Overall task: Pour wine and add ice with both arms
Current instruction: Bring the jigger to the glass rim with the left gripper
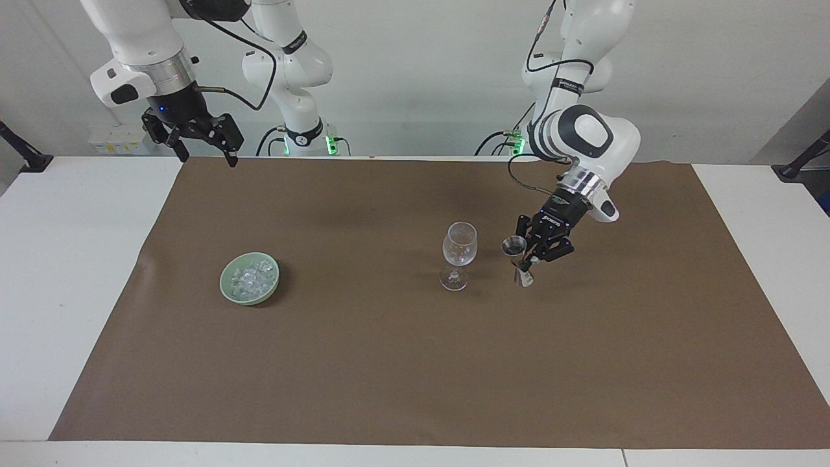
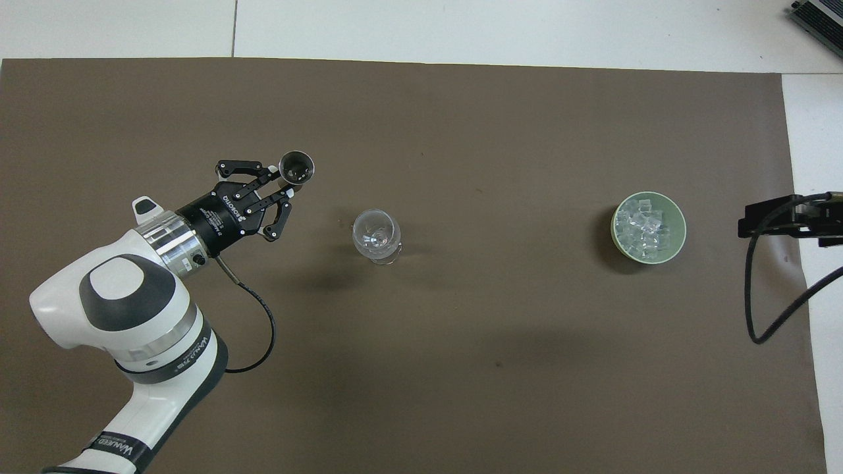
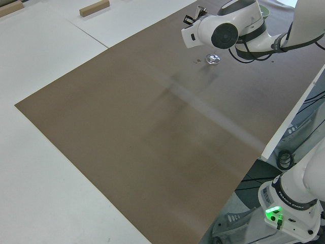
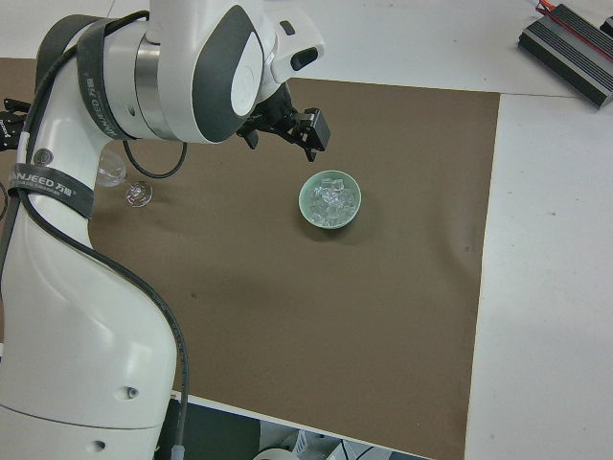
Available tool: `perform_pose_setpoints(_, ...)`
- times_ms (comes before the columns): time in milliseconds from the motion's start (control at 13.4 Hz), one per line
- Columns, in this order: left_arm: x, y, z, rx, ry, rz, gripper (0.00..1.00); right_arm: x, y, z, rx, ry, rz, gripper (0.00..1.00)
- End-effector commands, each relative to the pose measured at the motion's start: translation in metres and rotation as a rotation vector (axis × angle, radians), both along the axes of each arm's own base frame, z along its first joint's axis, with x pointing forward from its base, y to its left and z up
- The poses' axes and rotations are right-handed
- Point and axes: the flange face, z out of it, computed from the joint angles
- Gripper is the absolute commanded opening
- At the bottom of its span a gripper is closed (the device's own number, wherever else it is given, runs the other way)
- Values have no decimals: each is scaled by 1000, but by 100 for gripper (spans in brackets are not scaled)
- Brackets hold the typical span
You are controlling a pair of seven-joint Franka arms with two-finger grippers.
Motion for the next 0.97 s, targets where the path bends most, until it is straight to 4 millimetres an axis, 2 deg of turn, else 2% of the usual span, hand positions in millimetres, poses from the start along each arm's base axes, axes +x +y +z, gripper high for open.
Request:
perform_pose_setpoints(0,-18,-14,9,28,-5,17,0,-7,-1,1,2,-6,13,100)
perform_pose_setpoints(224,-24,-25,11,58,-15,13,0,-7,1,0,2,-4,16,100)
perform_pose_setpoints(747,-30,-30,15,132,-75,-22,0,-7,1,1,2,-6,16,100)
perform_pose_setpoints(897,-35,-38,16,149,-85,-36,0,-7,1,0,2,-4,16,100)
